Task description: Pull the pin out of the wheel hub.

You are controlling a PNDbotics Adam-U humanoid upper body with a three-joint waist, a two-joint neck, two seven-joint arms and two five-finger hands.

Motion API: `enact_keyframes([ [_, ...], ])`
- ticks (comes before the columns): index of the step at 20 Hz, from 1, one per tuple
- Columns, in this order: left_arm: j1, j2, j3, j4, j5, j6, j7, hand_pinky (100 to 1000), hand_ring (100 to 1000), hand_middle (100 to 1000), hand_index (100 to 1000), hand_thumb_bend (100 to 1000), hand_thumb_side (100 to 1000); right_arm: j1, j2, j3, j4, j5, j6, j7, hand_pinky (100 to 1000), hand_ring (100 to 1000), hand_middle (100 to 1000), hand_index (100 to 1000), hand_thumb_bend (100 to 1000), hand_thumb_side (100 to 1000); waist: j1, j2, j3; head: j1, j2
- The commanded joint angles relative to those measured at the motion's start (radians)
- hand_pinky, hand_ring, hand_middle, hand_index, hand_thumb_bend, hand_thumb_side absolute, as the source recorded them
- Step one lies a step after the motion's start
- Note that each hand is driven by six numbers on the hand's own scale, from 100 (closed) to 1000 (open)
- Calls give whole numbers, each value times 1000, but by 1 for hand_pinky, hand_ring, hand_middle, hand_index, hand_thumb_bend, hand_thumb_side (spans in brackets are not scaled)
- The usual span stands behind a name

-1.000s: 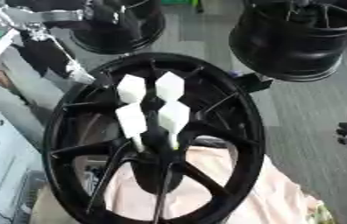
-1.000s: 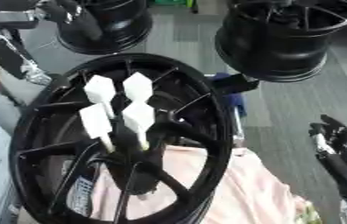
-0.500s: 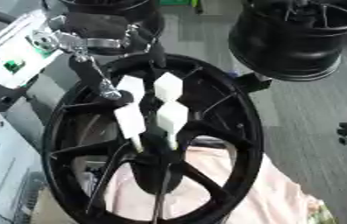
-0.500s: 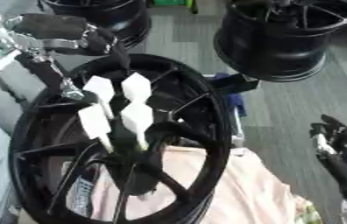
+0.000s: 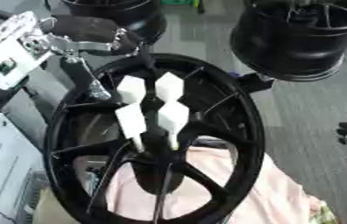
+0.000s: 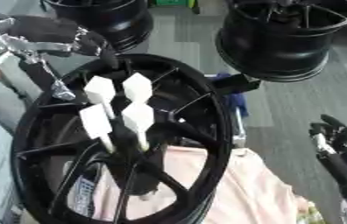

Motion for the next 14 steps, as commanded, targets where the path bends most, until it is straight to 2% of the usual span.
enact_keyframes([
  [1,-17,-1,13,36,-10,-333,-346,795,747,747,863,441,265,-5,-24,-1,-8,4,1,1,807,800,735,894,100,484,-1,-16,2,-1,5],
  [5,-22,-14,11,58,-14,-329,-346,794,746,746,865,441,275,-5,-24,-1,-8,3,0,2,807,800,735,894,100,490,-2,-16,3,-2,5],
  [6,-21,-16,11,60,-14,-329,-346,786,726,726,859,429,343,-5,-23,-1,-8,3,0,2,807,800,735,894,100,491,-2,-15,2,-1,5],
  [12,-25,-59,-13,101,40,-294,-346,770,671,663,814,387,446,-5,-22,-1,-7,3,1,1,807,800,735,894,100,492,-3,-14,-1,1,5],
  [14,-25,-65,-21,106,56,-282,-346,766,652,641,795,379,442,-6,-21,0,-8,3,1,2,807,800,735,894,100,493,-3,-13,-2,1,5],
])
